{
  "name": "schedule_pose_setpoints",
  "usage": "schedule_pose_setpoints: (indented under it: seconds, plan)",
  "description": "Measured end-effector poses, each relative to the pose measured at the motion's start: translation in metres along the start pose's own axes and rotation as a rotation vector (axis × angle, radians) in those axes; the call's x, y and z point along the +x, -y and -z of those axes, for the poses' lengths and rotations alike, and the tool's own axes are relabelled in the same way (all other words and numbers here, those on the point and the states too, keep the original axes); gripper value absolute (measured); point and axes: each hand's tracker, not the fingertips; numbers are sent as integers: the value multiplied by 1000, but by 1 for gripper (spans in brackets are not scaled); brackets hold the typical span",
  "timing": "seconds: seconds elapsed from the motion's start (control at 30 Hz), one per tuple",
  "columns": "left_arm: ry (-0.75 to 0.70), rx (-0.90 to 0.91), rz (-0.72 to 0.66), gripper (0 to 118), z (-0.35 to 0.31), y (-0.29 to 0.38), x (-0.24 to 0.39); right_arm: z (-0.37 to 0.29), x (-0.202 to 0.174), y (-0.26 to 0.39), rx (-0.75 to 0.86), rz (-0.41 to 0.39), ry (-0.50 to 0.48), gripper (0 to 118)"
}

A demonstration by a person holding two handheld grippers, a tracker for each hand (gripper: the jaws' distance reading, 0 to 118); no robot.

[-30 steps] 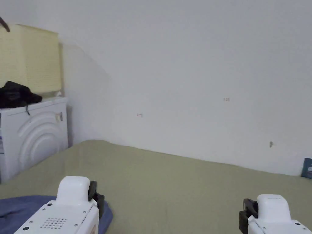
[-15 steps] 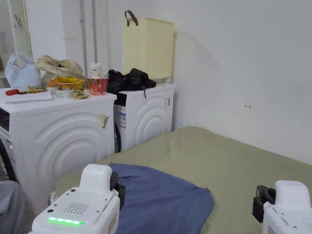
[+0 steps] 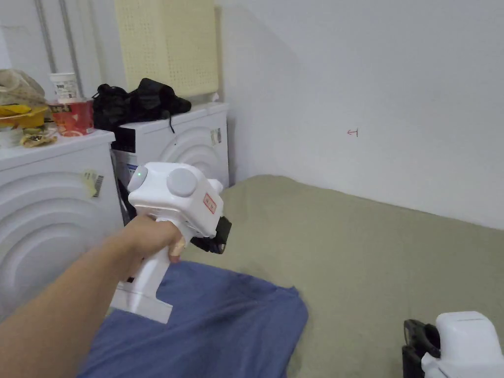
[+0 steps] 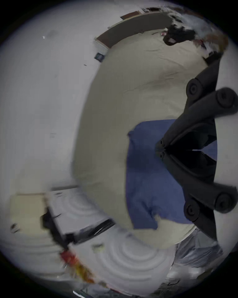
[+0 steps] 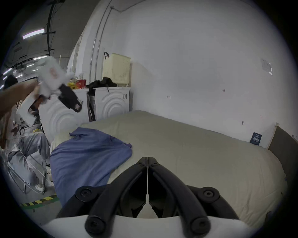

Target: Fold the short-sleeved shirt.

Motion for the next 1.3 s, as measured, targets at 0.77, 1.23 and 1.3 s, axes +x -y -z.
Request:
schedule_pose_setpoints:
  seconds: [0.77, 1.23, 1.3]
  plan:
    - [-91, -340, -156, 0, 221, 31, -29, 60, 6, 56, -197, 32, -21, 2]
    - [92, -104, -132, 0, 77, 10, 41, 16, 54, 60, -194, 91, 93, 2]
    - [173, -91, -90, 0, 67, -11, 60, 4, 68, 60, -193, 97, 137, 2]
